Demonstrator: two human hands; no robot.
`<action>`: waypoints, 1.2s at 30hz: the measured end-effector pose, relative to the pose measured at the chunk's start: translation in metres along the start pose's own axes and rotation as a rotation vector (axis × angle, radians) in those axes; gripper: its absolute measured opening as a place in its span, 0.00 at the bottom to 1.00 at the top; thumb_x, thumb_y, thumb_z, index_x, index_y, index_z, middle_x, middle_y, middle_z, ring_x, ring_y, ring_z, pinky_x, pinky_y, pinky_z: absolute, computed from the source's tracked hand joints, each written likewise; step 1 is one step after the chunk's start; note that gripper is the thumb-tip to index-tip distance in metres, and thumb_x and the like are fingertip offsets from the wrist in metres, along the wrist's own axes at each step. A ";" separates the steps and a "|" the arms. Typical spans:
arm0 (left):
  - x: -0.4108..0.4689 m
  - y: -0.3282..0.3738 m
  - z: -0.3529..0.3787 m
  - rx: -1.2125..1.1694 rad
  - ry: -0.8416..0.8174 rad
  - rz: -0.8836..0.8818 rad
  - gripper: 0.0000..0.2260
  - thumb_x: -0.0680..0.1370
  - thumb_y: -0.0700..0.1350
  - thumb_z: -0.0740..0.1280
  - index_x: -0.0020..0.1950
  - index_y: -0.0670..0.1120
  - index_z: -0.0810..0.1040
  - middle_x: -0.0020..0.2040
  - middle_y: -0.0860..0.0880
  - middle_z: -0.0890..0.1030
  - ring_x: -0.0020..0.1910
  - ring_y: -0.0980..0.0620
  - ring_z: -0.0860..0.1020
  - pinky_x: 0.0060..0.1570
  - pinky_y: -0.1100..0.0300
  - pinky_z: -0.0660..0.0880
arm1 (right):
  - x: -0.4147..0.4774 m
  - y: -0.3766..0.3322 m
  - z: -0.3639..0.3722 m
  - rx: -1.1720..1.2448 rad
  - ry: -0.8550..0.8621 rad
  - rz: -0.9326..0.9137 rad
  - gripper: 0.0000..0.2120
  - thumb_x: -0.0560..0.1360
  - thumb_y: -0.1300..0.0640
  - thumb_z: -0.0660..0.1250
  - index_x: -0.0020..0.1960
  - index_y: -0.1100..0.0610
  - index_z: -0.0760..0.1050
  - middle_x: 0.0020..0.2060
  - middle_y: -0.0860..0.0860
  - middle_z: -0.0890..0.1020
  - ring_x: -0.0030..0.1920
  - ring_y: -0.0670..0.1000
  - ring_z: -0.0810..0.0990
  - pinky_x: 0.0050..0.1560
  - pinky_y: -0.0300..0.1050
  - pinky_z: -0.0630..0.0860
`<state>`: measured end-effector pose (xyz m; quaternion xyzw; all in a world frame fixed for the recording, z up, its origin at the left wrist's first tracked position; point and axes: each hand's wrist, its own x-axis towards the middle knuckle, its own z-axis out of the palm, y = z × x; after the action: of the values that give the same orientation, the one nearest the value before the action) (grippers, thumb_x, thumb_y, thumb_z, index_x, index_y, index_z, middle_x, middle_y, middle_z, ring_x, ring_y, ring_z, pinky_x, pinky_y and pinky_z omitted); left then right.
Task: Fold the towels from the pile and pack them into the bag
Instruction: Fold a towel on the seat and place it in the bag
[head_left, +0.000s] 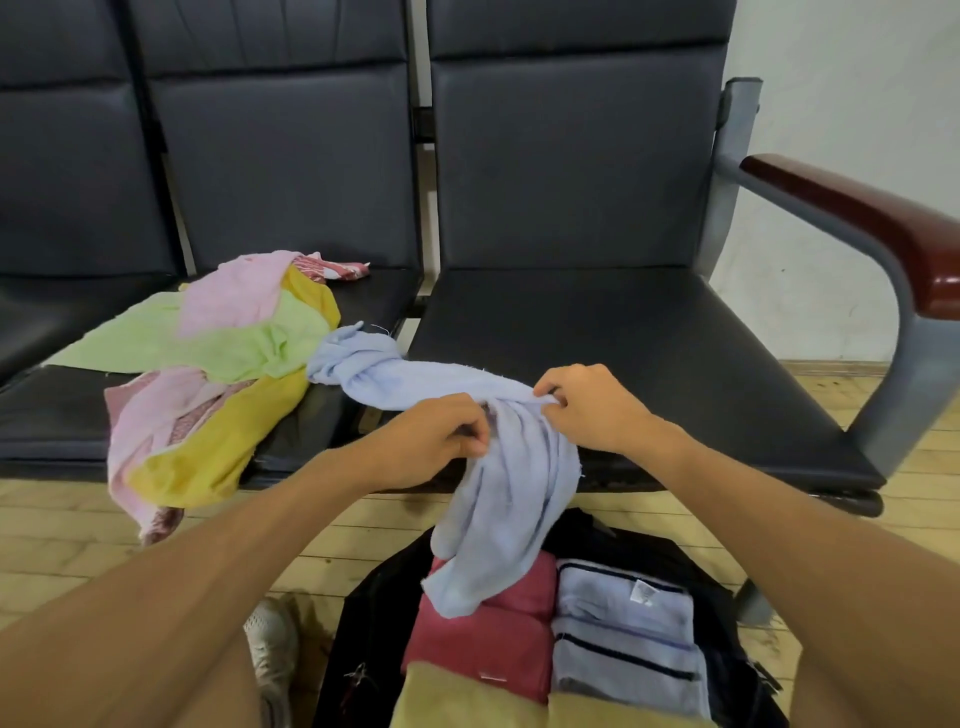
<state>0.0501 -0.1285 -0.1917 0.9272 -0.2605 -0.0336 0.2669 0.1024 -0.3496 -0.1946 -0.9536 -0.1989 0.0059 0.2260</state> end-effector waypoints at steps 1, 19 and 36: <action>-0.001 -0.002 -0.002 0.013 -0.006 -0.030 0.04 0.79 0.40 0.65 0.47 0.47 0.78 0.44 0.57 0.77 0.45 0.58 0.75 0.49 0.63 0.74 | -0.001 0.002 -0.006 0.051 0.062 0.022 0.09 0.78 0.61 0.64 0.57 0.56 0.79 0.49 0.50 0.81 0.47 0.48 0.79 0.48 0.41 0.77; 0.007 0.003 0.011 0.000 0.052 -0.174 0.06 0.76 0.40 0.69 0.52 0.47 0.76 0.41 0.54 0.77 0.40 0.57 0.75 0.39 0.71 0.71 | -0.017 -0.003 0.004 0.075 0.054 -0.041 0.11 0.78 0.65 0.59 0.54 0.57 0.78 0.45 0.48 0.78 0.40 0.43 0.74 0.39 0.31 0.71; 0.009 0.020 -0.001 -0.437 0.125 -0.507 0.08 0.80 0.46 0.60 0.48 0.41 0.73 0.43 0.45 0.75 0.43 0.51 0.73 0.43 0.58 0.72 | -0.005 -0.006 -0.013 0.769 0.131 0.458 0.06 0.76 0.59 0.64 0.47 0.61 0.77 0.43 0.53 0.79 0.46 0.56 0.78 0.46 0.48 0.75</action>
<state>0.0484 -0.1468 -0.1798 0.8836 0.0088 -0.0971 0.4580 0.0968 -0.3526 -0.1808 -0.8182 0.0484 0.0688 0.5688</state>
